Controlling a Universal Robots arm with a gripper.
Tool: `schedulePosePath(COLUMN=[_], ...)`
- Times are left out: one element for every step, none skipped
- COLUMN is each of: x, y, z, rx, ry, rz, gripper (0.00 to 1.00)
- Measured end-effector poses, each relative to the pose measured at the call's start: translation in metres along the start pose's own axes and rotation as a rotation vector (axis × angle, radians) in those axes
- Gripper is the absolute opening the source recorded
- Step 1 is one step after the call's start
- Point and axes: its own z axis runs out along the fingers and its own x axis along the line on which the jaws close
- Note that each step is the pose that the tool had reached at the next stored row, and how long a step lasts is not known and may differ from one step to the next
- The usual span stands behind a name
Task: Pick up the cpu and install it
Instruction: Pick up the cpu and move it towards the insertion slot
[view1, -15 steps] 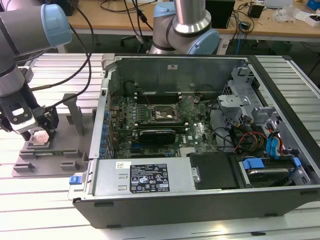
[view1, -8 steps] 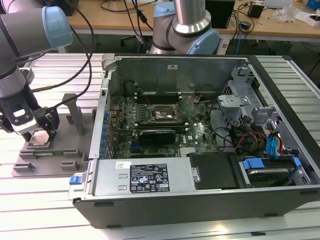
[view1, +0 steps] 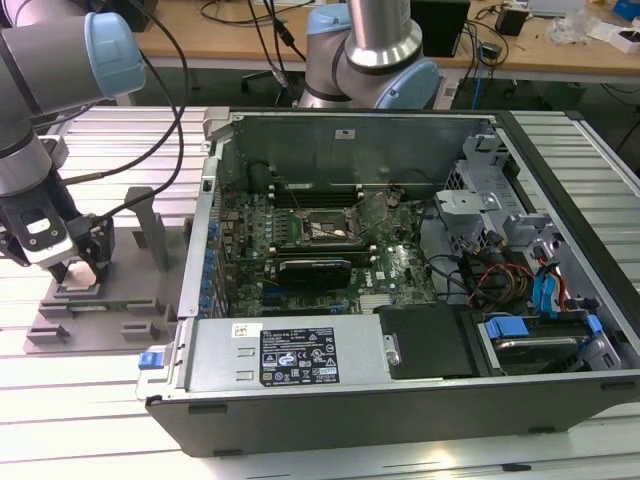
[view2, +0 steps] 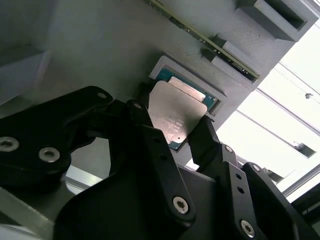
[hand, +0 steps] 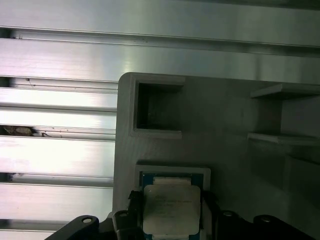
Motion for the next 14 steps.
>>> schedulePosePath(x=[0.0, 0.0, -0.0001, -0.0001, -0.0001, -0.0001, -0.0001, -0.0001, -0.0001, -0.0001, -0.0001, -0.0001, -0.0001, -0.0001], y=[0.0, 0.0, 0.0, 0.0, 0.0, 0.0, 0.0, 0.0, 0.0, 0.0, 0.0, 0.0, 0.0, 0.0], z=[0.0, 0.0, 0.0001, 0.0001, 0.0001, 0.0001, 0.0001, 0.0001, 0.0001, 0.0001, 0.0001, 0.0001, 0.0, -0.0007], rx=[0.0, 0.0, -0.0001, -0.0001, -0.0001, 0.0, -0.0001, -0.0001, -0.0001, -0.0001, 0.0, 0.0001, 0.0001, 0.0001], ry=[-0.0001, -0.0001, -0.0001, -0.0001, -0.0002, -0.0001, -0.0001, -0.0002, -0.0002, -0.0002, -0.0002, -0.0001, -0.0002, -0.0003], rz=[0.0, 0.0, 0.0, 0.0, 0.0, 0.0, 0.0, 0.0, 0.0, 0.0, 0.0, 0.0, 0.0, 0.0], gripper=[0.55, 0.55, 0.55, 0.55, 0.55, 0.55, 0.55, 0.55, 0.55, 0.55, 0.55, 0.55, 0.55, 0.55])
